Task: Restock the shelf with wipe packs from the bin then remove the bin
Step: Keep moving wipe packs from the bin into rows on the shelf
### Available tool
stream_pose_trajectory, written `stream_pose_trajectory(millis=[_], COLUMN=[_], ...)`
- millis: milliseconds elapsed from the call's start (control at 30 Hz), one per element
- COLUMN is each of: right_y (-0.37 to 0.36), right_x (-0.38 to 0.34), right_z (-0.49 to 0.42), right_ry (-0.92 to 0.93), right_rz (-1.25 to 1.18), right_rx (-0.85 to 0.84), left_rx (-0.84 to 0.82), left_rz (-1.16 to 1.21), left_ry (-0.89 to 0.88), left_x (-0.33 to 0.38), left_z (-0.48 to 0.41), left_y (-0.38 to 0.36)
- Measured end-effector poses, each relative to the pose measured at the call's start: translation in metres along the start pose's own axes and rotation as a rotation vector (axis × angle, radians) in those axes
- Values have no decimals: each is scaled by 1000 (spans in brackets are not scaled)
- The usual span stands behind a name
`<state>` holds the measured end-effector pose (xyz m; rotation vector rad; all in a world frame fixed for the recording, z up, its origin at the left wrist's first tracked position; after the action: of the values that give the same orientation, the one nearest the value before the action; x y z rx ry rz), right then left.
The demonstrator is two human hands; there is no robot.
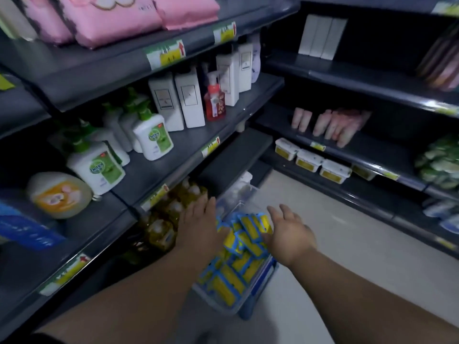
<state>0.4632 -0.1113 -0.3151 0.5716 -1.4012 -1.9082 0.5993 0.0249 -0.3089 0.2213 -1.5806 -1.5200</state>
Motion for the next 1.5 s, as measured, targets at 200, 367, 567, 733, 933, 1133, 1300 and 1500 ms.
stream_pose_trajectory(millis=[200, 367, 567, 733, 933, 1133, 1300, 1500], right_y=[-59, -123, -187, -224, -260, -271, -257, -222], right_x=[-26, -45, -41, -38, -42, -36, -34, -31], right_z=[-44, -71, -116, -167, -213, -231, -228, -207], right_ry=[-47, -21, 13, 12, 12, -29, 18, 144], right_rz=[-13, -5, 41, 8, -56, -211, -205, -297], right_rx=[-95, -176, -227, -207, -194, -210, -150, 10], left_rx=[-126, -245, -381, -384, -293, -276, -266, -225], left_rz=[53, -7, 61, 94, 154, 184, 197, 176], left_ry=[68, 115, 150, 110, 58, 64, 70, -24], left_x=[-74, -116, -136, -131, -127, -129, -121, -104], left_z=[-40, -58, -72, -94, -114, -119, -126, -146], left_y=[-44, -102, -177, -219, -237, -248, -248, -225])
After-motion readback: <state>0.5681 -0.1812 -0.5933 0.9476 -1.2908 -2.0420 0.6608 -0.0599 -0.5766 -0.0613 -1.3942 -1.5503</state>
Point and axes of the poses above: each hand's wrist, its own z-axis away from the middle knuckle, its own y-axis out of the back of the hand, x = y × z, the point moved 6 cm from there along -z, towards the middle knuckle, and after that the axes turned 15 degrees about z, right-handed, at the moved point
